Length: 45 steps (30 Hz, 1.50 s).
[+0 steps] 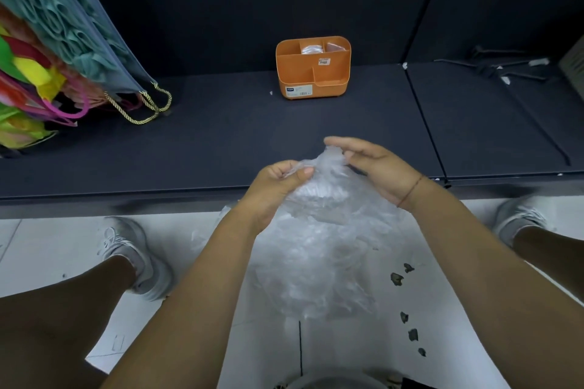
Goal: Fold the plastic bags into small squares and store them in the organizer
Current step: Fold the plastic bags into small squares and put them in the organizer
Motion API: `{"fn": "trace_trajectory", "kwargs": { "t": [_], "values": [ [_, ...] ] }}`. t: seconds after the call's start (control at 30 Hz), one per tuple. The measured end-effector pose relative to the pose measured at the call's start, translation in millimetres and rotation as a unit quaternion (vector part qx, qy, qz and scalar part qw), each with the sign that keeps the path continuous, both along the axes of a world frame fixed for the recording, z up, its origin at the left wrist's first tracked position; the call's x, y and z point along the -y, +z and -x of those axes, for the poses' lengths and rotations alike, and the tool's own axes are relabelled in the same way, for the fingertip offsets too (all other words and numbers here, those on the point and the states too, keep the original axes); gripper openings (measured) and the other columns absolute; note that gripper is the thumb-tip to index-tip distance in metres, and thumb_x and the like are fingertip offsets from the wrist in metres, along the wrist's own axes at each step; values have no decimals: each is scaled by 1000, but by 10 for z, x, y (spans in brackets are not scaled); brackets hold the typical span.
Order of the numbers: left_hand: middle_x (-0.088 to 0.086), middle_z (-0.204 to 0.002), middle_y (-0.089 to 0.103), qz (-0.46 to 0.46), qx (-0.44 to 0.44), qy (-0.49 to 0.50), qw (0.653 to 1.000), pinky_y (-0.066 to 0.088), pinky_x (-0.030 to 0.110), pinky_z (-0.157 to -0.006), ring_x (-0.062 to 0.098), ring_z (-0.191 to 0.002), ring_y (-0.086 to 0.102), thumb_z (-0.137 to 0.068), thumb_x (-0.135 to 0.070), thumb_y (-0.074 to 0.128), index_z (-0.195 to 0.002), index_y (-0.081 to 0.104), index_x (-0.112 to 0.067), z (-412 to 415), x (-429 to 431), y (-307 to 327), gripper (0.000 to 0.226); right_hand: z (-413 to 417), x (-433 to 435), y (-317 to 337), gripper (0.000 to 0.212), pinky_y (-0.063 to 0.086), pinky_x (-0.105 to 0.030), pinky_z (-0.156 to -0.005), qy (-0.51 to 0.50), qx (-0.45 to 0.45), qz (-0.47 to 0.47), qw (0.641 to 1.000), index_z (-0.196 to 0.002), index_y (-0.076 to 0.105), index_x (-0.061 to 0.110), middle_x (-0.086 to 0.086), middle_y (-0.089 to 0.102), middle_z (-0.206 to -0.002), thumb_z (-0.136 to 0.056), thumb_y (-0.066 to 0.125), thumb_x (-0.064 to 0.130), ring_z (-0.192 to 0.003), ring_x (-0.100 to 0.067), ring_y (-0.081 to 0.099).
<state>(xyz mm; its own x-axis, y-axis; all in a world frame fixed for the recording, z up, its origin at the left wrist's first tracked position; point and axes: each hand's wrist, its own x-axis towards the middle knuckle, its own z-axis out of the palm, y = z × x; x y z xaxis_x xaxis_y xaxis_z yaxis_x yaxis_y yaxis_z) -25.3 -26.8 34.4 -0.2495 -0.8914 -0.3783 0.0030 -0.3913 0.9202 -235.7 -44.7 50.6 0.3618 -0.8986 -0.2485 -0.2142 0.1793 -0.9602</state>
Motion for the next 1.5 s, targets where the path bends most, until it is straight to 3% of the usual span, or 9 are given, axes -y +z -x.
{"fn": "trace_trajectory", "kwargs": {
  "t": [0.23,0.4,0.7,0.8,0.9,1.07,1.27,1.4,1.5],
  "values": [
    [5,-103,73,-49,-93,-44,993,54,31,-83,19,-95,69,-83,-28,66,-111,68,-9,-16,-28,-35,34,146,3,-119,35,53,-30,-85,82,166,-221,957,-125,58,17,-4,65,-121,-92,52,27,-111,-22,63],
    [9,-116,71,-107,-112,7,988,43,43,-108,26,-111,65,-82,-34,67,-115,69,-11,-46,-37,-159,41,23,9,-151,12,56,-34,-77,-89,264,-194,941,-92,70,12,-9,70,-94,-88,61,20,-86,-22,67],
    [-1,-132,61,-104,138,134,976,44,33,-101,18,-117,58,-94,-57,53,-126,62,-21,-158,23,-282,49,-13,113,-204,44,35,-30,-56,-354,104,7,929,-52,44,26,-2,37,-61,-89,68,33,-54,-14,31],
    [-19,-144,45,-14,75,52,996,32,27,-101,3,-129,43,-85,-77,34,-141,47,-38,-85,12,-109,70,-46,119,-144,41,35,-28,-54,-346,101,11,933,-57,43,24,-3,38,-61,-90,67,33,-55,-17,33],
    [-2,-128,64,20,56,15,998,45,23,-93,14,-122,57,-88,-56,58,-124,63,-25,83,34,-20,48,-150,92,-119,35,43,-28,-56,-336,145,-22,930,-62,49,20,-6,48,-62,-91,66,29,-55,-19,44],
    [3,-107,74,-32,2,210,977,53,34,-96,20,-105,67,-95,-29,63,-104,74,-20,120,57,-188,17,-95,64,-192,33,50,-36,-70,-361,171,-41,916,-61,52,21,1,56,-64,-88,71,24,-65,-19,53],
    [4,-90,74,-71,-9,257,964,55,37,-88,17,-82,69,-101,-27,54,-99,69,-9,11,96,-242,24,96,33,-139,35,33,-25,-43,-371,99,-7,923,-61,48,21,8,45,-42,-89,69,30,-32,-12,39],
    [-1,-78,73,-75,-2,247,966,56,32,-80,16,-78,68,-102,-29,52,-90,68,-15,9,70,-230,24,133,41,-99,31,48,-40,-69,-271,158,-27,949,-71,52,21,-5,53,-74,-84,71,41,-69,-24,53],
    [4,-93,73,-98,-10,243,965,56,36,-87,20,-89,69,-101,-30,53,-94,70,-15,-30,49,-258,24,116,31,-87,55,50,-38,-96,-173,192,-110,960,-121,55,10,-9,64,-118,-78,69,41,-110,-21,62]
  ]
}}
